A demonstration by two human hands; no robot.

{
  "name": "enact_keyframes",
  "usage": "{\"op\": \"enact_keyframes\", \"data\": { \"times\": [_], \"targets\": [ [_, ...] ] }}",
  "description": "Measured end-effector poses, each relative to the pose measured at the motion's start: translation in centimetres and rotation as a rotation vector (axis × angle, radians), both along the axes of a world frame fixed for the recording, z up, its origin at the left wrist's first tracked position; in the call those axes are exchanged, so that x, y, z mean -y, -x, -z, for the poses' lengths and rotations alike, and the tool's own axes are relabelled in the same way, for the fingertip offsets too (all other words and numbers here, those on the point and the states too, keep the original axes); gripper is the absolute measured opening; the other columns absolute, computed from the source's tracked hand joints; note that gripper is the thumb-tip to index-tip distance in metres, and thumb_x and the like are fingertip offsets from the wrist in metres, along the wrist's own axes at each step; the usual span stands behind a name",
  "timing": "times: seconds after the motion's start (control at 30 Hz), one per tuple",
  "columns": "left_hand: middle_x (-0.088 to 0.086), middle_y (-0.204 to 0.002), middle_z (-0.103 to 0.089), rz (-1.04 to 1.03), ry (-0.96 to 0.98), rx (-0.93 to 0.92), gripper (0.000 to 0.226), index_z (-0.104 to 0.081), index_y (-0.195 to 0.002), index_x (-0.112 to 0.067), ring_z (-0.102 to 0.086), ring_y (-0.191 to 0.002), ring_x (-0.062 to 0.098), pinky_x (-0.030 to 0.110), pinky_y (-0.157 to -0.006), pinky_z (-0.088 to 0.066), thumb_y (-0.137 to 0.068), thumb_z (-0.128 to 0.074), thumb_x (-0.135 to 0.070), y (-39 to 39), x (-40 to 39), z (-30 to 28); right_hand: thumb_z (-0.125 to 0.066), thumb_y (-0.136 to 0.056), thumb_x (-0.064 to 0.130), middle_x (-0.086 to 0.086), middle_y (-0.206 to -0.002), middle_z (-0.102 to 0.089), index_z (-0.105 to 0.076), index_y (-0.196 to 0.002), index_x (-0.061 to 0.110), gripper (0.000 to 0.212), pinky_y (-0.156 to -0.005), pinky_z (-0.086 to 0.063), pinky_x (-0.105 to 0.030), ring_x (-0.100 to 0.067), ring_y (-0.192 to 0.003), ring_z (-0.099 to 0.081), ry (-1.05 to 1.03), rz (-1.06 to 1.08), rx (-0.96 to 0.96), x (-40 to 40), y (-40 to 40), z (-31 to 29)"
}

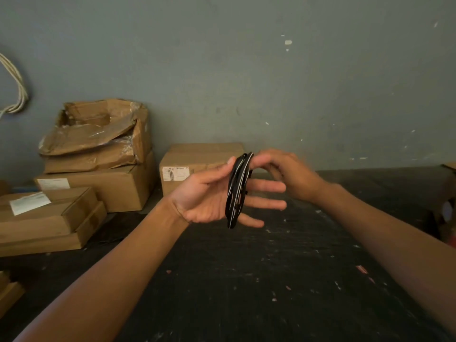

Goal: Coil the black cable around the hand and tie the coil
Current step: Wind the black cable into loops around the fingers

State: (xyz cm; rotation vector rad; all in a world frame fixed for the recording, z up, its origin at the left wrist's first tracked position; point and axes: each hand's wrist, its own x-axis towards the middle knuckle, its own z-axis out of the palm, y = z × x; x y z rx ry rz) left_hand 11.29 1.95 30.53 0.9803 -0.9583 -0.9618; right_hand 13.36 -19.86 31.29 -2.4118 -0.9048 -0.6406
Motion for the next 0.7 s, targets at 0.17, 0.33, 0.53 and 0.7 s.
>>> {"op": "enact_keyframes", "data": {
  "times": [0.17,0.33,0.53,0.7],
  "targets": [
    [0.018,-0.146,-0.048,0.004,0.117,-0.009,0.048,-0.041,-0.146,-0.026,-0.035,-0.137,0.047,0.071,-0.104,-0.017,-0.100,-0.040,-0.040,0.1,0.5,-1.1,-0.050,-0.096,0.000,-0.018,-0.122,-0.066,-0.060,-0.127,0.008,0.034,-0.084,-0.054,-0.053,-0.037,-0.106,-0.064,0.058,-0.019,-0.025,-1.3,0.7,3.7],
    [0.016,-0.144,-0.051,-0.156,0.216,-0.065,0.049,-0.045,-0.142,-0.027,-0.040,-0.135,0.046,0.072,-0.101,-0.022,-0.099,-0.030,-0.043,-0.5,1.0,-1.6,-0.040,-0.099,0.013,-0.013,-0.116,-0.067,-0.054,-0.129,0.013,0.033,-0.082,-0.056,-0.046,-0.030,-0.097,-0.066,0.042,-0.014,-0.058,-3.7,1.3,7.4],
    [0.013,-0.140,-0.056,-0.370,0.289,-0.117,0.048,-0.045,-0.141,-0.030,-0.039,-0.137,0.045,0.074,-0.100,-0.028,-0.099,-0.027,-0.045,-1.8,0.6,-1.5,-0.036,-0.104,0.024,0.004,-0.078,-0.057,-0.048,-0.124,0.035,0.026,-0.065,-0.056,-0.036,-0.013,-0.071,-0.060,-0.169,-0.105,-0.334,-5.3,3.0,9.1],
    [0.012,-0.147,-0.049,-0.584,0.294,-0.135,0.047,-0.042,-0.143,-0.033,-0.046,-0.132,0.043,0.076,-0.102,-0.026,-0.101,-0.028,-0.047,-3.1,0.4,-1.1,-0.034,-0.104,0.029,0.007,-0.073,-0.054,-0.044,-0.129,0.031,0.026,-0.054,-0.047,-0.023,-0.007,-0.062,-0.056,-0.089,-0.051,-0.322,-6.3,4.1,8.9]
  ]
}}
